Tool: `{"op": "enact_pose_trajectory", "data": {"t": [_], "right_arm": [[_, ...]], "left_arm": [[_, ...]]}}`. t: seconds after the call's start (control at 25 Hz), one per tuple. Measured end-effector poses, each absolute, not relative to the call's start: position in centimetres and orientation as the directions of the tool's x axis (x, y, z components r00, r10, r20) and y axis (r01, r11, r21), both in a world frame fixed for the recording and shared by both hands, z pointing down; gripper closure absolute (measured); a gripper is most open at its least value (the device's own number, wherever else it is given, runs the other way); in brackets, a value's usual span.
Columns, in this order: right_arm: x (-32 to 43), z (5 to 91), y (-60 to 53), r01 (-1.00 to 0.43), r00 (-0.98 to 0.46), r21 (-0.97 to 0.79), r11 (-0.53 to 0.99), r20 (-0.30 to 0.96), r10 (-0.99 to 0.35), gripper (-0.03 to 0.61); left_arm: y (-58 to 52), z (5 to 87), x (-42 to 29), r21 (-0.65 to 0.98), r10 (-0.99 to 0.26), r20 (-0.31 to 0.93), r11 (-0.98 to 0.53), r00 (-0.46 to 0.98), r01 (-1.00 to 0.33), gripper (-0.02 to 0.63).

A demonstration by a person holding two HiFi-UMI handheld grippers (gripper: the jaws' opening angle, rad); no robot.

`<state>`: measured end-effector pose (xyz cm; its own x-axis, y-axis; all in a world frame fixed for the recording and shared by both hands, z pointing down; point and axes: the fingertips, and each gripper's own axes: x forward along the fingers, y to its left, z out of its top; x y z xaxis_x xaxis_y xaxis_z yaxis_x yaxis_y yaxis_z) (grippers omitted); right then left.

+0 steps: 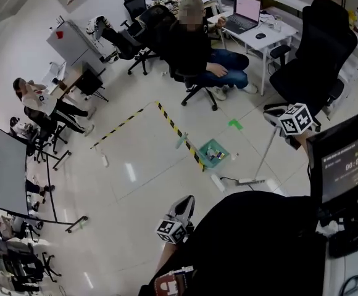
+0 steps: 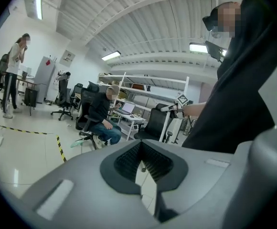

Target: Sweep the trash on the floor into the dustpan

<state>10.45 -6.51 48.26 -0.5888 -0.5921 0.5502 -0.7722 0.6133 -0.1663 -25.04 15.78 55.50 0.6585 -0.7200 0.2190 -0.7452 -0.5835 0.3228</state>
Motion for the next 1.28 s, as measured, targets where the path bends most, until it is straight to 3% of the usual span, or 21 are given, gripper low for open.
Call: {"op": "enact_pose_trajectory", "data": {"t": [0.36,0.88,1.08,1.28], "right_arm": [[5.1,47.2,-14.2,-0.787,-0.561,-0.109,0.607,0.536,-0.631,0.578],[4.9,57.0,-30.3,-0.638,-0.697,-0.214,0.74,0.57,-0.436,0.577],[4.7,60.5,-35.4,-0.63,-0.698,-0.241,0.738,0.592,-0.403,0.577],[2.2,62.7,-37.3,-0.625,-0.69,-0.222,0.749,0.605,-0.396,0.577]], "left_arm": [[11.4,56.4,-31.3,0.35,-0.717,0.246,-0.561,0.652,-0.75,0.614],[0.7,56.1,-24.4,0.297,-0.827,0.35,-0.348,0.44,-0.889,0.614],[-2.3,56.1,-21.5,0.326,-0.816,0.39,-0.31,0.426,-0.893,0.614],[-3.2,57.1,-23.9,0.32,-0.797,0.414,-0.324,0.439,-0.89,0.614]]}}
